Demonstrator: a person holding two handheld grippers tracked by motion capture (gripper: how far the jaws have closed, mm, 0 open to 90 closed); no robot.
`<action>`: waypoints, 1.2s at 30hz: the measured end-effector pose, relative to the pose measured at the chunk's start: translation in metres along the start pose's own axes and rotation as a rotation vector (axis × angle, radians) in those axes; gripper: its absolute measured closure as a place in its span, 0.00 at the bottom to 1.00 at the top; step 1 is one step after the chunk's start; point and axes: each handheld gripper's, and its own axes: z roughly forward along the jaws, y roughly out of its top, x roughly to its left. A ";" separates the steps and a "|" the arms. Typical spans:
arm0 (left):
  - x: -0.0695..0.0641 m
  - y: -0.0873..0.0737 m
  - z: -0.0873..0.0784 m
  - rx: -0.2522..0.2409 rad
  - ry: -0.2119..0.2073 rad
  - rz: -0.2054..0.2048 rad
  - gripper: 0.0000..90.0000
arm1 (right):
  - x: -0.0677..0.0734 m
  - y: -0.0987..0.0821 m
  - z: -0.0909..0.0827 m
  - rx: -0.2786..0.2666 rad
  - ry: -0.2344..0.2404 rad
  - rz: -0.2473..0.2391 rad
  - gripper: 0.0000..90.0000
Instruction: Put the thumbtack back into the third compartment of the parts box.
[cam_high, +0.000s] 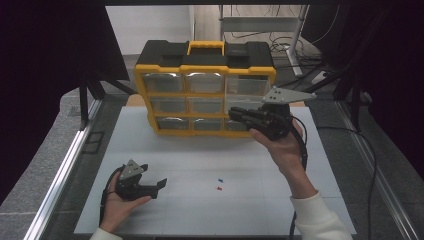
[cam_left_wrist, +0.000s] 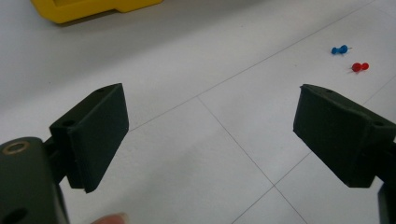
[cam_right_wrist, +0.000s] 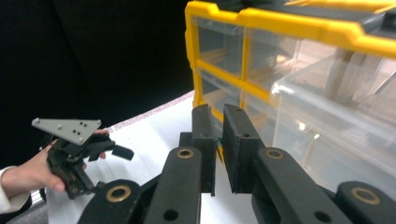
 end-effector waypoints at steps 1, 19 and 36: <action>0.000 0.000 0.000 0.001 0.000 0.000 0.12 | -0.002 0.004 0.000 -0.009 -0.004 0.003 0.93; 0.000 0.000 0.000 0.002 0.002 0.004 0.12 | -0.034 0.036 0.000 -0.009 -0.121 0.016 0.93; 0.001 0.000 0.000 0.002 0.003 0.004 0.12 | -0.063 0.040 0.019 0.062 -0.240 0.025 0.92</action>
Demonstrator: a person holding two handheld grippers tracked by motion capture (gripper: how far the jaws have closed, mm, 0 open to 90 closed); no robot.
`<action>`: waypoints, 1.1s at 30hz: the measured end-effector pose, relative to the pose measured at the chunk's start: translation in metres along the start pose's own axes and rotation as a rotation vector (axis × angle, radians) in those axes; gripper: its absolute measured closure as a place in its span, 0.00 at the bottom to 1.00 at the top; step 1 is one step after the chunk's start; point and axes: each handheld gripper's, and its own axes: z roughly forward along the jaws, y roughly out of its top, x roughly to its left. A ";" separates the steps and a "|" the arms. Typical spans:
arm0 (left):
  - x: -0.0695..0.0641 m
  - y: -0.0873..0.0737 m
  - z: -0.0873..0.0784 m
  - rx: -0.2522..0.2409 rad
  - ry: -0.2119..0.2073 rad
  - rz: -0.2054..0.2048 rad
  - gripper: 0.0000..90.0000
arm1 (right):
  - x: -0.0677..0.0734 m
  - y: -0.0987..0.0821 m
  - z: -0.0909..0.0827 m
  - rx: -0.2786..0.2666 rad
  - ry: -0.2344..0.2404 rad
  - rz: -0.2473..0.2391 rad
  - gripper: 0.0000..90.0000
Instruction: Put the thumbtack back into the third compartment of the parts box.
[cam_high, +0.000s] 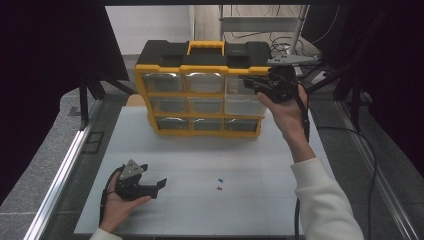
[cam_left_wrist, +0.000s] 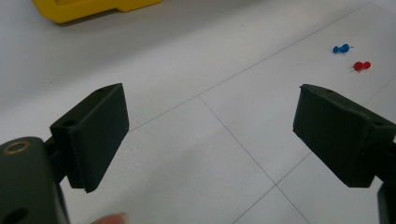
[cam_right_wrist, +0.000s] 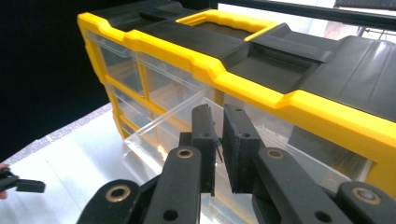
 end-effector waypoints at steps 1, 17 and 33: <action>0.000 0.000 0.000 -0.001 0.000 -0.001 0.12 | -0.002 0.000 0.002 0.007 -0.010 0.002 0.91; 0.000 0.000 0.000 0.000 0.000 0.000 0.12 | 0.011 -0.005 -0.011 -0.066 0.072 0.000 0.46; -0.001 0.000 0.000 -0.002 -0.002 0.006 0.12 | 0.046 -0.043 -0.040 -0.054 0.217 -0.045 0.41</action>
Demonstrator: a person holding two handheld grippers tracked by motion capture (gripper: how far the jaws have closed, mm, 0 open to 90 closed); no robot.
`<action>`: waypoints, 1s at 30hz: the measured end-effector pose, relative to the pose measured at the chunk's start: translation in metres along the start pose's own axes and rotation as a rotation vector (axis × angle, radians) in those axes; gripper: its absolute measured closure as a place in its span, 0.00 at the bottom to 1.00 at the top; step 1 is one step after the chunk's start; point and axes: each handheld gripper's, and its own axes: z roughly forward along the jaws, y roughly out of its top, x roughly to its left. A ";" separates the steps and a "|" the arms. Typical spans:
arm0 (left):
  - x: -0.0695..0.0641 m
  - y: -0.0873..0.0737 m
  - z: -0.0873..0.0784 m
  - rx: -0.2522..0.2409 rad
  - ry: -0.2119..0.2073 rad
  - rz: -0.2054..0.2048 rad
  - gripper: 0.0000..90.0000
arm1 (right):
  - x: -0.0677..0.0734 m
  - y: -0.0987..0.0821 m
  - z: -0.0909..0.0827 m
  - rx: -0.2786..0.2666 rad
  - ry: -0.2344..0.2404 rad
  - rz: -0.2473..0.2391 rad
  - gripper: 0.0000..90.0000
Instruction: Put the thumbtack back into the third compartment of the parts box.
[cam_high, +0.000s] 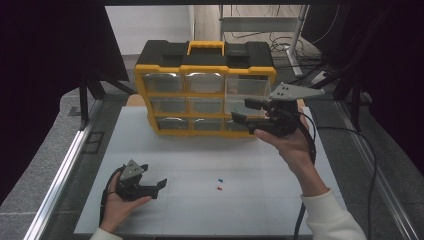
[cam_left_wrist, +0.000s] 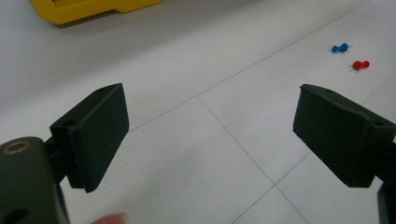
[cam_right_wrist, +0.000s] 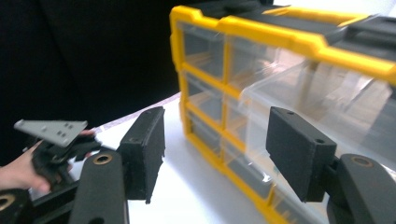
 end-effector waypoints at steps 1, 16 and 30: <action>0.000 0.000 0.000 0.000 0.000 0.000 0.12 | 0.000 0.000 0.000 0.000 0.000 0.000 0.41; 0.000 0.000 -0.001 -0.002 0.003 0.004 0.12 | 0.010 -0.052 0.006 0.054 0.026 0.033 0.39; -0.001 0.000 0.000 -0.006 0.004 0.009 0.12 | 0.005 -0.103 0.027 0.153 -0.018 0.058 0.39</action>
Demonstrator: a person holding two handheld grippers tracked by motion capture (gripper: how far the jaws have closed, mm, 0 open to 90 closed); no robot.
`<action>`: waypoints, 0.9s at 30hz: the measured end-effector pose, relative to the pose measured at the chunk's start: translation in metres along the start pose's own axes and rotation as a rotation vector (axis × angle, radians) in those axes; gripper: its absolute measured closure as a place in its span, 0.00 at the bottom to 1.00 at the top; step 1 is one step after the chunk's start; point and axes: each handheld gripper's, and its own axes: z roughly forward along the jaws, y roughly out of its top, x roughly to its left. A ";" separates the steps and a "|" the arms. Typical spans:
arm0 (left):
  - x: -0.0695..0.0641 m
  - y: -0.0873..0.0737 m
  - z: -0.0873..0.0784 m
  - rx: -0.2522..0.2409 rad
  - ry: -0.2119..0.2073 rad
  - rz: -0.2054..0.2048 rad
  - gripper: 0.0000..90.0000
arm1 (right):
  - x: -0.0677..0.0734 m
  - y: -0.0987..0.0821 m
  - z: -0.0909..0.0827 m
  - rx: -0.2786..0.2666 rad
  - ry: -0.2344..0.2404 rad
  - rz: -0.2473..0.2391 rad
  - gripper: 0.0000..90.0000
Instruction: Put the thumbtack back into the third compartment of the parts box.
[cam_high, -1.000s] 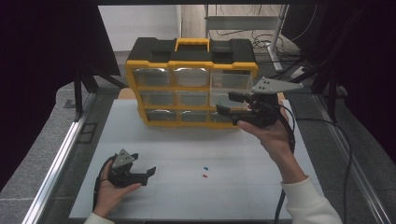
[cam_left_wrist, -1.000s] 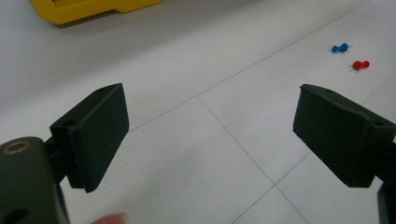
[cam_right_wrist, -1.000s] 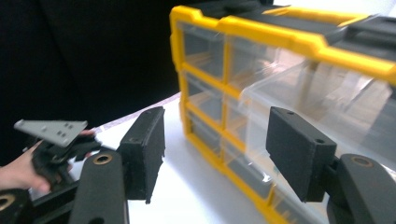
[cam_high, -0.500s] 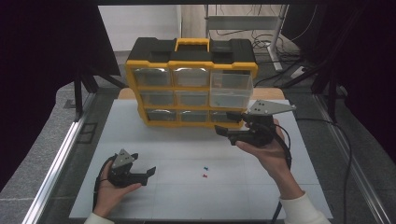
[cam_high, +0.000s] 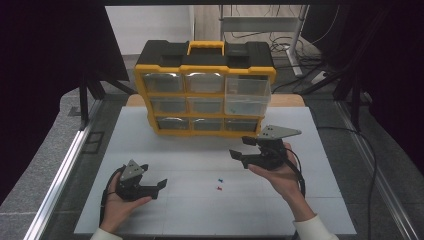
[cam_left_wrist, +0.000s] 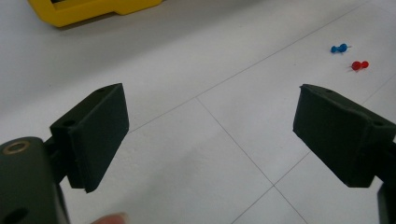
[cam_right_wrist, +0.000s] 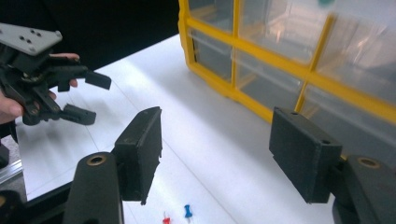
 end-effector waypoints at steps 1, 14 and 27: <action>0.000 0.000 0.000 -0.001 0.000 0.001 0.12 | -0.001 -0.003 0.002 0.001 0.001 0.006 0.39; -0.001 0.001 -0.001 -0.001 -0.003 0.003 0.12 | -0.010 -0.033 0.032 0.097 -0.006 0.035 0.39; -0.001 0.000 -0.001 0.000 -0.004 0.005 0.12 | -0.005 -0.058 0.069 0.220 0.006 0.022 0.40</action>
